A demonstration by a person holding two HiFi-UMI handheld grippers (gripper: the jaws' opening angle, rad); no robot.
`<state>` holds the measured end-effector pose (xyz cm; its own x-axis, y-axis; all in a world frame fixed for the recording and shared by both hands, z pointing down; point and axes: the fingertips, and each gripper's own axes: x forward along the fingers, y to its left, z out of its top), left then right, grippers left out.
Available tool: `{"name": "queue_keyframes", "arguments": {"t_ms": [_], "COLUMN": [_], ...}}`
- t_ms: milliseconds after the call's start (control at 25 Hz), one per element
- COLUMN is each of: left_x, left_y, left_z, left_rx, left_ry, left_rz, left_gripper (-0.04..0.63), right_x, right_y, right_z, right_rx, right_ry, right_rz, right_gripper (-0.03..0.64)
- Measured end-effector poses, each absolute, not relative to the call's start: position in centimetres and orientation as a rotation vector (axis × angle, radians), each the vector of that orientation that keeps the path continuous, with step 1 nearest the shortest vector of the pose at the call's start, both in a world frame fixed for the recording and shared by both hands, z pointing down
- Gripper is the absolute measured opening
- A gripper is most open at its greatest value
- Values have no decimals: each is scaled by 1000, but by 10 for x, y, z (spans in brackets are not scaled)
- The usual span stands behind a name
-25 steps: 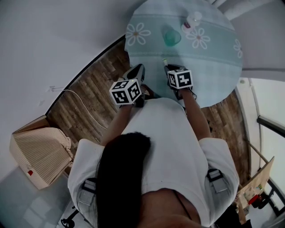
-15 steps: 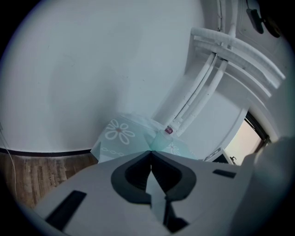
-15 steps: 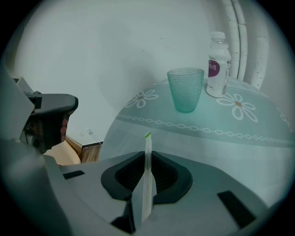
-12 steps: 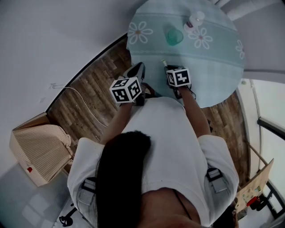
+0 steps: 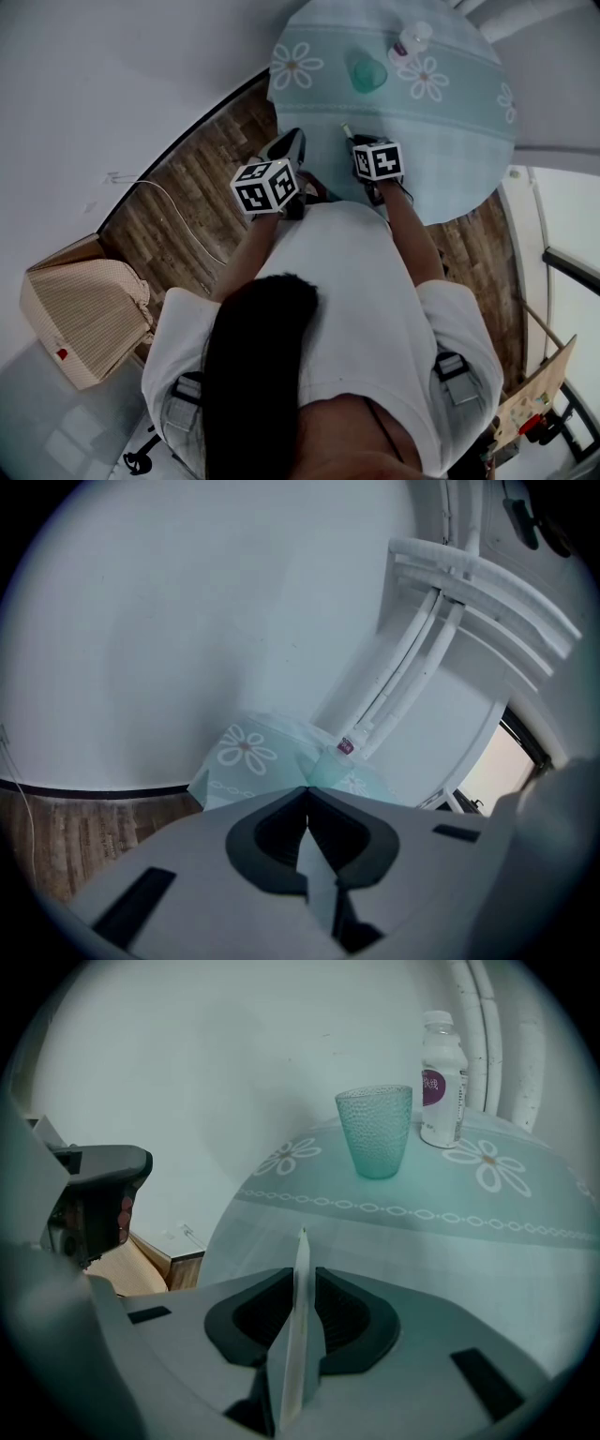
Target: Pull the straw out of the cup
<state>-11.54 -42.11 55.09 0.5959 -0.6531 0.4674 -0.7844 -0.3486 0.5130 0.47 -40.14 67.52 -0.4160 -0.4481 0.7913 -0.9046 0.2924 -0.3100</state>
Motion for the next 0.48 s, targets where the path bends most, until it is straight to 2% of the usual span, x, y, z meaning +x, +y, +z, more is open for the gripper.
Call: {"name": "queue_keyframes", "arguments": {"t_ms": [120,240,480], "left_x": [-116,-115,-118], "left_y": [-421,-421,-419], "left_z": [551,551,549], "left_rx": [2100,2104,2104], "left_ry": [-1134,-1136,-1139], "left_rz": [230,227,216], "left_gripper": [9,9,9], "right_x": [4,4,12], "right_y": [-401,-402,-406], "right_z": [675,671,653], "right_rx": [1208,1210,1258], "right_ry": [-1999,-2029,-2097], "right_rz": [1035,1053,1105], "right_gripper": [65,130,168]}}
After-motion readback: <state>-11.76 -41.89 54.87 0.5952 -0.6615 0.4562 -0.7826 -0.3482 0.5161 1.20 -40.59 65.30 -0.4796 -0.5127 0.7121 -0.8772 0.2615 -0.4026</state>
